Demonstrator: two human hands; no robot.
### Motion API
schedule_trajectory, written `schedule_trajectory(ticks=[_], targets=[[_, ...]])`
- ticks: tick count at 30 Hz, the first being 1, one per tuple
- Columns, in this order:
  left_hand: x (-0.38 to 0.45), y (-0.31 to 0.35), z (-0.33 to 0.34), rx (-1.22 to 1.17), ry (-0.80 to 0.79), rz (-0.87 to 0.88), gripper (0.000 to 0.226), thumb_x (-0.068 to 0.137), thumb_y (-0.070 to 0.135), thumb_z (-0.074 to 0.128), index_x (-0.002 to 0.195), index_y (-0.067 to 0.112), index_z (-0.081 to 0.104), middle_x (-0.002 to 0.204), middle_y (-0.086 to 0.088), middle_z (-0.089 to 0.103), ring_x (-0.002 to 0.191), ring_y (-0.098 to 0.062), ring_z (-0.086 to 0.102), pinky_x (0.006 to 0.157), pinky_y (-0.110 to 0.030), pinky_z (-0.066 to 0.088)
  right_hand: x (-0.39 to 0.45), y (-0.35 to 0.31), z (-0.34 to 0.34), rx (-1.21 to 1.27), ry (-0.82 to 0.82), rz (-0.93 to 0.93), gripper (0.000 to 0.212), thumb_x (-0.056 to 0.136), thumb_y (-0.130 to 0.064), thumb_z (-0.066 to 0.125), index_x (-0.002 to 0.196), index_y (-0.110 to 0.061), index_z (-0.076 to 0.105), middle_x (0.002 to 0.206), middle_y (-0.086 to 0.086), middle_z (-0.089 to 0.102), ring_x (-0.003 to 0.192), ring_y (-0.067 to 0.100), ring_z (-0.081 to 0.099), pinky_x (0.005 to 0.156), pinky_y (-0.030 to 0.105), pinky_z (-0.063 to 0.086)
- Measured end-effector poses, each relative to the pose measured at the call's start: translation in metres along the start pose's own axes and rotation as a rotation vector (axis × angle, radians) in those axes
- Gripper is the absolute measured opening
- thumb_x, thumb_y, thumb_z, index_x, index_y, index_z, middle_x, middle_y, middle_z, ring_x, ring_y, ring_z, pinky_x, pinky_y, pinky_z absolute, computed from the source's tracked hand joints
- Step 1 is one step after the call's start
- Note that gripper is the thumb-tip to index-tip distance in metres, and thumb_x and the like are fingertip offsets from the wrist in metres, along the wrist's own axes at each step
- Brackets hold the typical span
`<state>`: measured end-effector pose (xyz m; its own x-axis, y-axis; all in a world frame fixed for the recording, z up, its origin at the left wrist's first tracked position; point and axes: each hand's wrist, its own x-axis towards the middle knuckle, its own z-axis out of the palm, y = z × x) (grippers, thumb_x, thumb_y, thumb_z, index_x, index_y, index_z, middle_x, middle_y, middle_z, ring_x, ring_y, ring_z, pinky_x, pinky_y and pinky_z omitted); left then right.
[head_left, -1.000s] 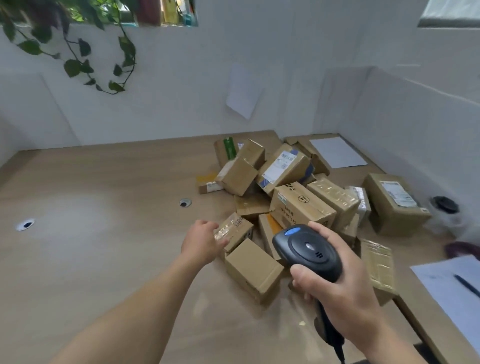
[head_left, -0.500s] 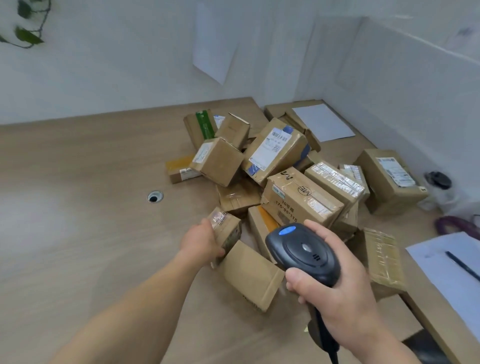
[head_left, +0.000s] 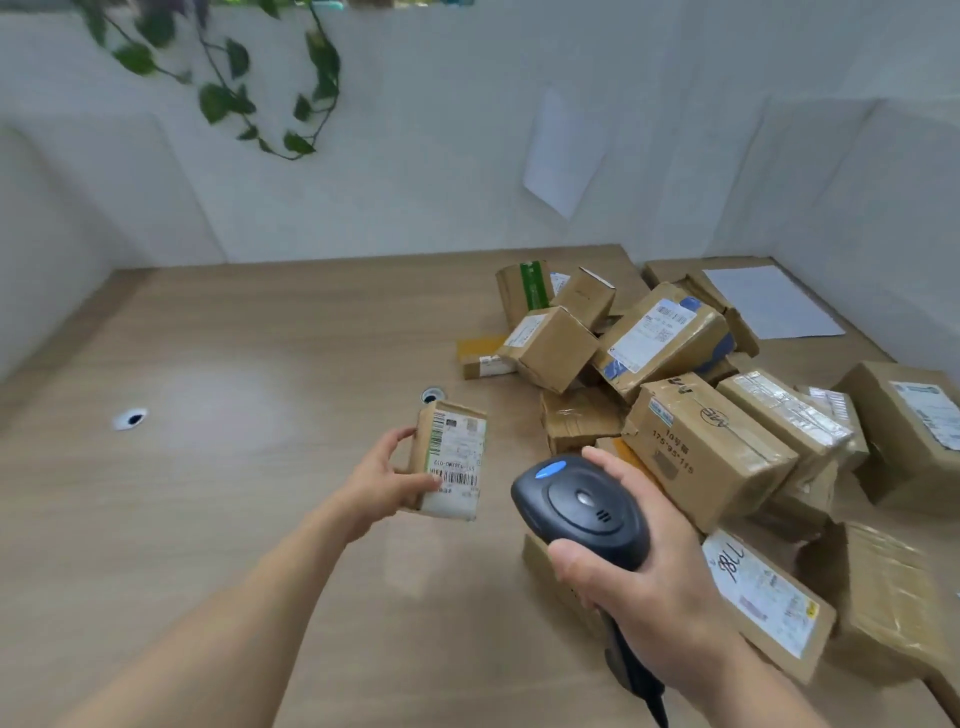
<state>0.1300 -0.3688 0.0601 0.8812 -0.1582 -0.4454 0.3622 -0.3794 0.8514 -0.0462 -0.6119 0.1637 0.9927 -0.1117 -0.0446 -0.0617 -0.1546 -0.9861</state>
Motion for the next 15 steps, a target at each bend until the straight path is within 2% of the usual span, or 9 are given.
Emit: schedule_trajectory(ticks=[2,4,7,10,13,15], targets=[[-0.033,0.001,-0.022,-0.088,0.03,0.019,0.086,0.068,0.01,0.084,0.14,0.035,0.043,0.079,-0.003,0.077,0.061,-0.015,0.064,0.056,-0.025,0.04,-0.01,-0.009,0.013,-0.001,-0.076,-0.034,0.098,0.045,-0.055,0.082,0.136,-0.041,0.05,0.113,-0.032,0.066,0.107,-0.002,0.068,0.079,0.013,0.054],[-0.071,-0.001,-0.047,-0.174,0.082,0.029,0.095,0.057,0.015,0.081,0.141,0.039,0.043,0.092,-0.013,0.077,0.073,-0.024,0.063,0.067,-0.034,0.042,-0.023,-0.018,0.026,0.004,-0.16,-0.064,0.102,0.044,-0.056,0.083,0.138,-0.039,0.049,0.11,-0.033,0.067,0.104,0.0,0.069,0.071,0.016,0.055],[-0.128,-0.003,-0.075,-0.269,0.182,0.064,0.095,0.057,0.009,0.08,0.139,0.039,0.041,0.1,-0.018,0.076,0.085,-0.033,0.067,0.08,-0.048,0.049,-0.045,-0.027,0.046,0.003,-0.25,-0.097,0.1,0.044,-0.059,0.082,0.136,-0.044,0.047,0.108,-0.037,0.065,0.099,0.0,0.07,0.064,0.016,0.055],[-0.18,-0.011,-0.097,-0.306,0.275,0.113,0.1,0.058,0.009,0.083,0.141,0.039,0.037,0.103,-0.016,0.077,0.094,-0.035,0.071,0.093,-0.057,0.052,-0.069,-0.031,0.067,-0.001,-0.322,-0.114,0.096,0.044,-0.061,0.085,0.133,-0.051,0.049,0.111,-0.03,0.069,0.095,0.008,0.073,0.07,0.023,0.057],[-0.227,-0.021,-0.112,-0.336,0.348,0.136,0.12,0.049,0.02,0.09,0.15,0.041,0.029,0.105,-0.015,0.076,0.089,-0.03,0.073,0.079,-0.047,0.059,-0.091,-0.035,0.09,0.079,-0.375,-0.124,0.088,0.044,-0.053,0.084,0.127,-0.046,0.055,0.108,-0.018,0.074,0.089,0.012,0.076,0.066,0.019,0.054],[-0.255,-0.026,-0.12,-0.342,0.406,0.135,0.127,0.048,0.026,0.089,0.153,0.046,0.021,0.105,-0.013,0.077,0.083,-0.027,0.073,0.071,-0.04,0.057,-0.104,-0.04,0.106,0.1,-0.417,-0.14,0.089,0.045,-0.052,0.083,0.129,-0.041,0.056,0.107,-0.016,0.075,0.088,0.013,0.076,0.065,0.019,0.053]])
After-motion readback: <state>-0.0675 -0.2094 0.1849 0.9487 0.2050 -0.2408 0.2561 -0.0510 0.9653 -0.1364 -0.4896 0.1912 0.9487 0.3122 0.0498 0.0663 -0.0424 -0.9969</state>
